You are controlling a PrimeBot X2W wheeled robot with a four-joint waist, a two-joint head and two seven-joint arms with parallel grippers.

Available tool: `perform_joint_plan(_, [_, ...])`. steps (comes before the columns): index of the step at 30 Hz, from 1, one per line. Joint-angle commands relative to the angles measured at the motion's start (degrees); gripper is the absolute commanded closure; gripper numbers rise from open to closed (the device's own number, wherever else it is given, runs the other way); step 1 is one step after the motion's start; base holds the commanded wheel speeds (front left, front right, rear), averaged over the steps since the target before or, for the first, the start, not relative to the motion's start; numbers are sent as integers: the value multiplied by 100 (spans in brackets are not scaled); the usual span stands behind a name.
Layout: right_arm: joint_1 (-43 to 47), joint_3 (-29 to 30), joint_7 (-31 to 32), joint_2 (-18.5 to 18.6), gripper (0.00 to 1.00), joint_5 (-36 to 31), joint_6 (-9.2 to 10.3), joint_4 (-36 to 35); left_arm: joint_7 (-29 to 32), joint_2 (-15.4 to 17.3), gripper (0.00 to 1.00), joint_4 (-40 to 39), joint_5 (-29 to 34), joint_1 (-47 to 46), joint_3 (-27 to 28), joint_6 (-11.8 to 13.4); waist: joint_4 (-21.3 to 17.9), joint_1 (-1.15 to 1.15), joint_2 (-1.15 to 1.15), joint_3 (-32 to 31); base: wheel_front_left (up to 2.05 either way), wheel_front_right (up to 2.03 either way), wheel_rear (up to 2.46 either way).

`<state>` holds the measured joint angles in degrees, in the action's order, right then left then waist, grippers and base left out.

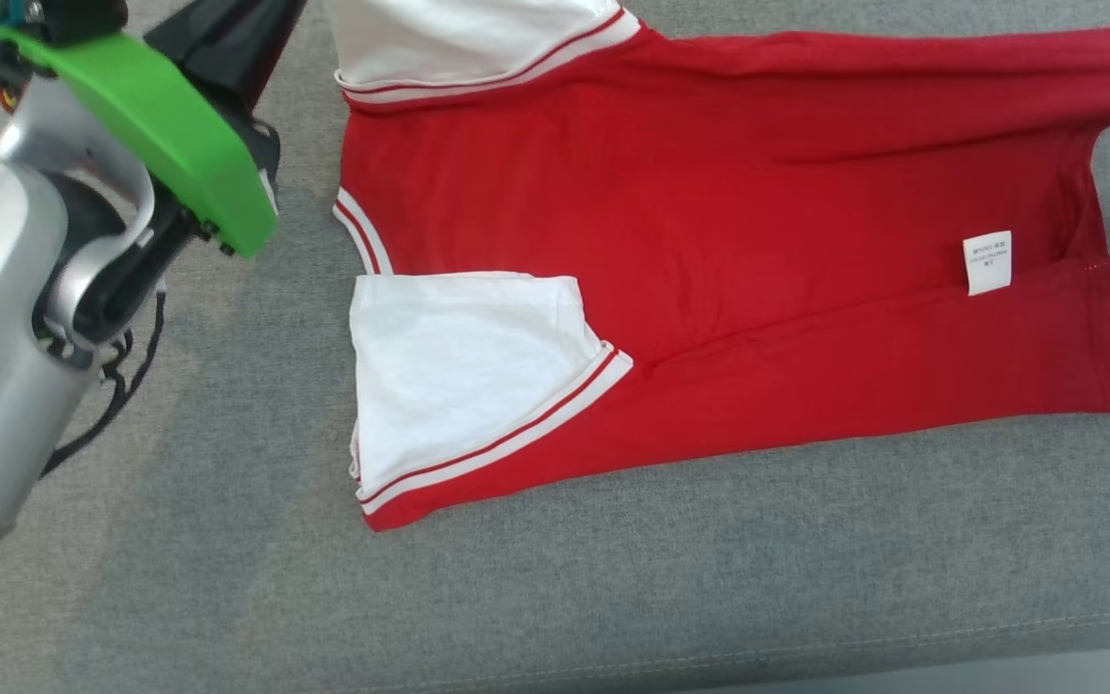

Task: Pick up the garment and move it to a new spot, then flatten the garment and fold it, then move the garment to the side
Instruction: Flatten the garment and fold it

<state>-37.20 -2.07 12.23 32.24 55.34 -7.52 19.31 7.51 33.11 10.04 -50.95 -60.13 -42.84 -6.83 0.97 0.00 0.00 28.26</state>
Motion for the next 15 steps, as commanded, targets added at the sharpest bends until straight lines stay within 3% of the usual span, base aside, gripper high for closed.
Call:
perform_joint_plan(1, [179,59,13,61,100,28,7,-46,-17,105,100,-157,-100,236,29,79,164,0,0,-209,0,0,0])
perform_joint_plan(15, [1294,321,128,-11,100,-9,7,-378,-140,808,100,-2063,-554,2292,-49,939,195,0,0,-482,0,0,0])
